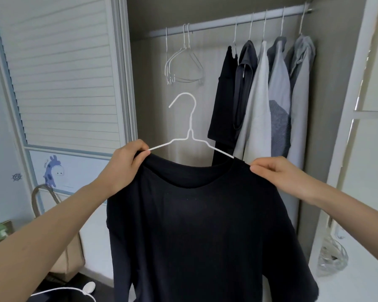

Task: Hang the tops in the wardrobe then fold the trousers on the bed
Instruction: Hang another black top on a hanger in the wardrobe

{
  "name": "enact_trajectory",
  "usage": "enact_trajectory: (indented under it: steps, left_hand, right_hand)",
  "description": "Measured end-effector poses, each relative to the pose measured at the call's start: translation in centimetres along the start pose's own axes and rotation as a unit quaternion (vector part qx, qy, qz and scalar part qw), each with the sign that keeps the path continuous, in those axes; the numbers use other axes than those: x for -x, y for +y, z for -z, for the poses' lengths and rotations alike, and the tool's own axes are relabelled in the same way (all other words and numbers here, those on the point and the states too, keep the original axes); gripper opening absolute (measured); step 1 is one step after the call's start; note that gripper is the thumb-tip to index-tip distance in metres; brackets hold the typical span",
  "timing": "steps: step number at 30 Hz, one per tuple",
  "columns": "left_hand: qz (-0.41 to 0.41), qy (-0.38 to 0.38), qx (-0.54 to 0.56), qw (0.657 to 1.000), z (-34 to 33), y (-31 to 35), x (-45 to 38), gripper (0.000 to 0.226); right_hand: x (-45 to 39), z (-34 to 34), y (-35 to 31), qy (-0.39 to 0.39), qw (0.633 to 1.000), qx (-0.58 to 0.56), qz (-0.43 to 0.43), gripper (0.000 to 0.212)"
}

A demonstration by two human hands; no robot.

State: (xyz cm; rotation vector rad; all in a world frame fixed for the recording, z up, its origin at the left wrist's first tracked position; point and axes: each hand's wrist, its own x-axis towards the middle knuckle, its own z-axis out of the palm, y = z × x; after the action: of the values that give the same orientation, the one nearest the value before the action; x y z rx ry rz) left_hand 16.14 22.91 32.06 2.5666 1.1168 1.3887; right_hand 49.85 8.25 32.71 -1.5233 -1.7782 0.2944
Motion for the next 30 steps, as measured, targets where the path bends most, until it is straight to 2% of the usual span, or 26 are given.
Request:
enact_trajectory:
  steps: [2, 4, 6, 9, 11, 14, 20, 23, 25, 27, 29, 30]
  left_hand:
    - [0.017, -0.004, 0.005, 1.000, 0.1, -0.4, -0.2, 0.014]
    - [0.031, -0.007, 0.010, 0.999, 0.2, -0.7, -0.5, 0.015]
    - [0.045, -0.016, 0.011, 0.999, 0.5, -1.1, -0.9, 0.015]
    - [0.087, -0.004, 0.029, 0.996, 1.3, -1.9, -1.8, 0.016]
    - [0.129, 0.011, 0.076, 0.989, 1.9, -2.3, -2.2, 0.018]
    - [0.142, -0.027, 0.129, 0.981, 1.8, -1.8, -2.2, 0.020]
    - [0.063, -0.142, 0.279, 0.948, 1.6, 4.1, -0.8, 0.032]
    - [0.018, -0.170, 0.334, 0.927, 1.9, 7.1, -0.2, 0.044]
    - [0.016, -0.195, 0.379, 0.904, 1.7, 8.0, 0.0, 0.058]
    - [0.017, -0.219, 0.342, 0.913, 0.9, 8.5, 0.2, 0.085]
    - [0.019, -0.200, 0.228, 0.953, -0.8, 7.7, 0.0, 0.108]
    - [0.029, -0.171, 0.174, 0.969, -1.8, 7.1, -0.4, 0.111]
  right_hand:
    - [0.5, -0.2, -0.7, -0.027, 0.996, -0.077, -0.020, 0.028]
    - [0.8, -0.5, -1.4, -0.045, 0.973, -0.221, -0.054, 0.027]
    - [0.8, -0.9, -2.4, -0.007, 0.942, -0.323, -0.086, 0.027]
    - [0.7, -0.9, -4.6, 0.051, 0.912, -0.389, -0.123, 0.026]
    - [0.4, -0.8, -6.5, 0.067, 0.905, -0.398, -0.134, 0.026]
    - [-0.8, -0.6, -9.8, 0.095, 0.902, -0.397, -0.139, 0.024]
    - [-7.1, -1.9, -16.0, 0.177, 0.913, -0.347, -0.125, 0.021]
    - [-10.0, -2.9, -18.4, 0.210, 0.909, -0.349, -0.091, 0.026]
    - [-11.9, -3.5, -19.6, 0.220, 0.910, -0.344, -0.072, 0.030]
    - [-13.4, -3.7, -20.1, 0.225, 0.918, -0.323, -0.054, 0.032]
    - [-14.8, -3.9, -20.6, 0.243, 0.922, -0.301, -0.023, 0.029]
    - [-15.6, -3.9, -20.7, 0.255, 0.923, -0.287, -0.009, 0.034]
